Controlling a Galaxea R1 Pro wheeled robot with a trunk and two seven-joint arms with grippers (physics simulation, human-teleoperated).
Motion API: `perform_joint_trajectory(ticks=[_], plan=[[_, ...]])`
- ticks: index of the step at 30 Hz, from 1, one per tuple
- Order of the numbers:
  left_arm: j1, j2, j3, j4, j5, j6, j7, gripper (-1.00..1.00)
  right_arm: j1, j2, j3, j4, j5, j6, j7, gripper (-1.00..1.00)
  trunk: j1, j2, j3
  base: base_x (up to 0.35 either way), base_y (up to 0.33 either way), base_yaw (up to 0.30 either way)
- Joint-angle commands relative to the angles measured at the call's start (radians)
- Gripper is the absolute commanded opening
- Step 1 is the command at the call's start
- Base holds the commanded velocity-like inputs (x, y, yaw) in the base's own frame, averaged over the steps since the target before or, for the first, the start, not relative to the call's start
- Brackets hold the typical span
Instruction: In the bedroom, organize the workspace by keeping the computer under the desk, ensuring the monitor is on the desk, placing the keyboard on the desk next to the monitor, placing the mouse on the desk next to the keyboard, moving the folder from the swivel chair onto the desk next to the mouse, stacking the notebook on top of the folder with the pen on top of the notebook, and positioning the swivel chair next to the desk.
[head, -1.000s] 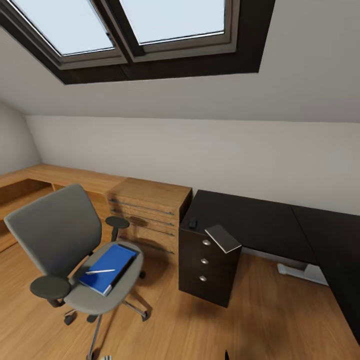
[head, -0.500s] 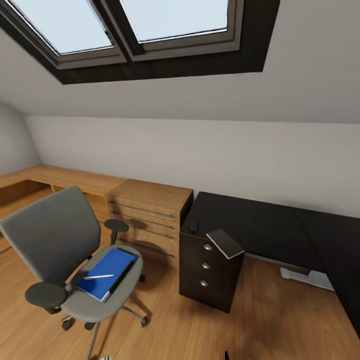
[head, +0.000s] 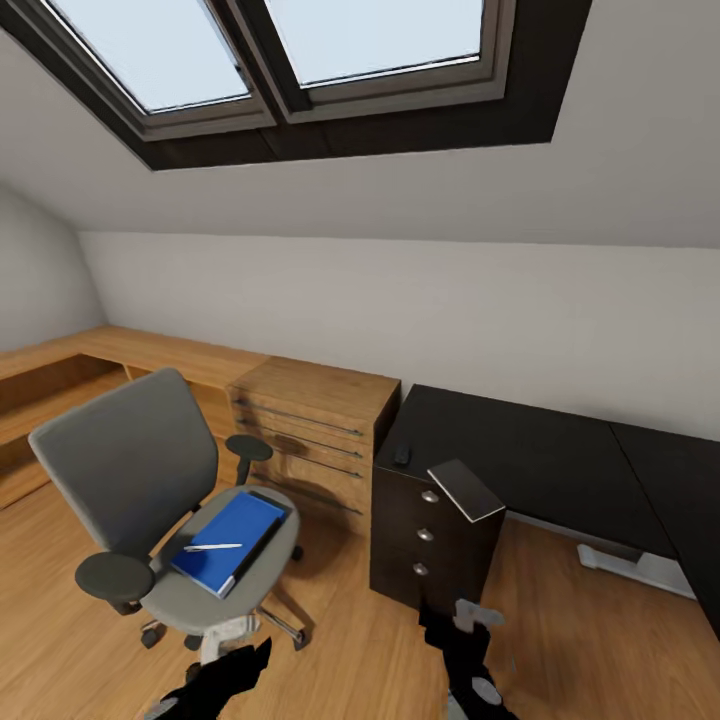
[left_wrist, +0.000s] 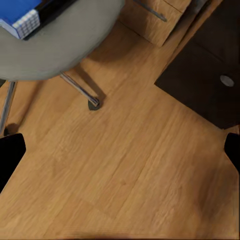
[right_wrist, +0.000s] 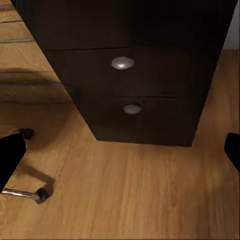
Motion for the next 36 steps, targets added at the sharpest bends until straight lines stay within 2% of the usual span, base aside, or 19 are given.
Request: perform_joint_trajectory(ticks=[1,3,4,5,9,15,20,36], plan=[[0.000,-0.007,-0.002,-0.026,0.009,0.026,0.009,1.00,-0.007,0.000,0.007,-0.008,-0.012,0.037,-0.022,1.00,0.000,-0.001,-0.002,0.000,0.000,0.000],[-0.008,-0.044,-0.002,-0.082,0.006,0.124,0.014,1.00,-0.104,0.001,0.007,-0.021,-0.010,0.189,-0.066,1.00,0.000,-0.001,-0.002,0.000,0.000,0.000],[-0.085,-0.084,0.000,-0.110,0.009,0.255,0.048,1.00,-0.240,0.002,0.008,-0.022,-0.011,0.360,-0.091,1.00,0.000,-0.001,-0.002,0.000,0.000,0.000],[-0.112,-0.090,0.000,-0.114,0.010,0.277,0.056,1.00,-0.275,0.002,0.008,-0.021,-0.011,0.393,-0.094,1.00,0.000,-0.001,-0.002,0.000,0.000,0.000],[-0.155,-0.100,0.002,-0.147,0.014,0.307,0.064,1.00,-0.356,0.001,0.009,-0.017,-0.011,0.442,-0.095,1.00,0.000,-0.001,-0.002,0.000,0.000,0.000],[-0.164,-0.101,0.002,-0.149,0.013,0.308,0.065,1.00,-0.378,0.003,0.030,-0.017,-0.004,0.450,-0.097,1.00,0.000,-0.001,-0.002,0.000,0.000,0.000],[-0.166,-0.098,0.004,-0.148,0.013,0.307,0.065,1.00,-0.382,-0.005,0.066,-0.017,0.002,0.450,-0.099,1.00,0.000,-0.001,-0.002,0.027,0.000,0.000],[-0.166,-0.099,0.003,-0.147,0.015,0.307,0.067,1.00,-0.380,-0.012,0.077,-0.015,0.006,0.444,-0.096,1.00,0.000,-0.001,-0.002,0.284,0.000,0.000]])
